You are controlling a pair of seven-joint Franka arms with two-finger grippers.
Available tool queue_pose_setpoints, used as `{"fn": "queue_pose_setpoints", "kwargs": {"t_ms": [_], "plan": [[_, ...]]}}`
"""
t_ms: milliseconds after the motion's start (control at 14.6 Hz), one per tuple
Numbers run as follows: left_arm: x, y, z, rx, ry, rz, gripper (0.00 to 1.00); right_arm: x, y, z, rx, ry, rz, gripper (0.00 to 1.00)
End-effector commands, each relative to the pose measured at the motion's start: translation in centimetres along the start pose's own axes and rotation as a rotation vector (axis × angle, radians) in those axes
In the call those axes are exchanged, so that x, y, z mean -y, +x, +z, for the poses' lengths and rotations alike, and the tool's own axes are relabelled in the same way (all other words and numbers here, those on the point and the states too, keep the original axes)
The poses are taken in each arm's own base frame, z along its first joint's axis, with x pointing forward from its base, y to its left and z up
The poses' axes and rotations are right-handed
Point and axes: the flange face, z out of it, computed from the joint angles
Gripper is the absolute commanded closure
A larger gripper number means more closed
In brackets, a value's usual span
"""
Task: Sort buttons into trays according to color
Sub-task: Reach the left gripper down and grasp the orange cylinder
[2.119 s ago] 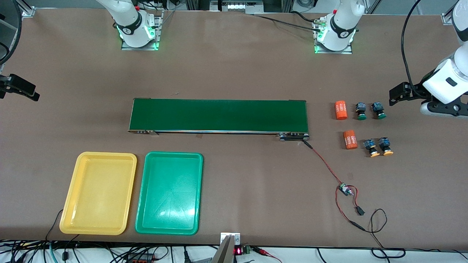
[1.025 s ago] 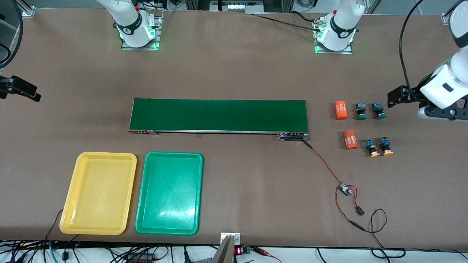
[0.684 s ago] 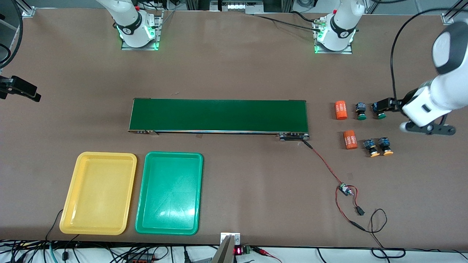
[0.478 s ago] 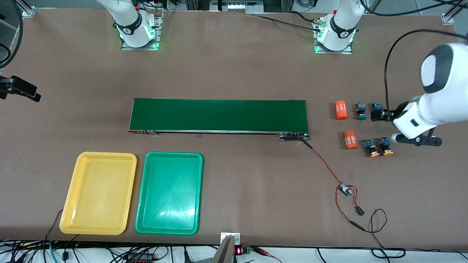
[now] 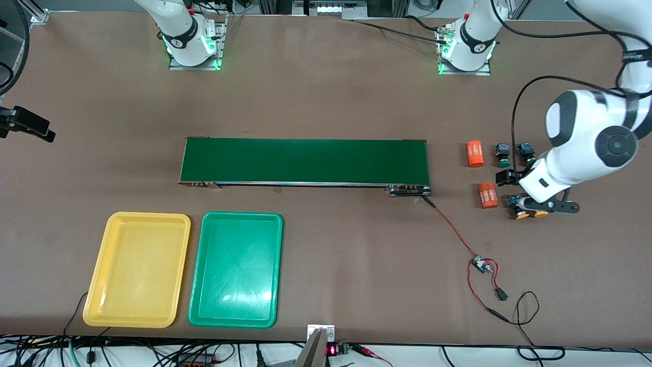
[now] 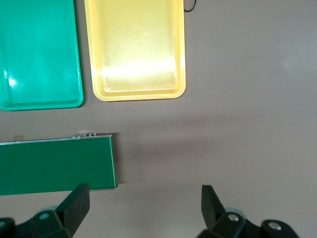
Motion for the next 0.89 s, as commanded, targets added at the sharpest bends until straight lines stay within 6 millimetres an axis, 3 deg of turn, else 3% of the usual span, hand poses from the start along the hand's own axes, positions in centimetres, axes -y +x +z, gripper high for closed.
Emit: {"fn": "queue_pose_setpoints", "kwargs": {"t_ms": [0, 342, 752, 820], "plan": [[-0.2, -0.1, 3.4, -0.022, 0.009, 0.013, 0.0, -0.5, -0.4, 0.0, -0.005, 0.008, 0.017, 0.0], [-0.5, -1.1, 9.3, -0.099, 0.011, 0.007, 0.0, -0.5, -0.4, 0.0, -0.003, 0.007, 0.017, 0.0], [-0.8, -1.1, 13.3, -0.075, 0.01, 0.008, 0.0, -0.4, -0.7, -0.1, 0.005, 0.006, 0.015, 0.0], [-0.7, -1.2, 13.5, -0.07, 0.009, 0.004, 0.09, -0.4, -0.7, 0.1, 0.006, 0.006, 0.015, 0.0]]}}
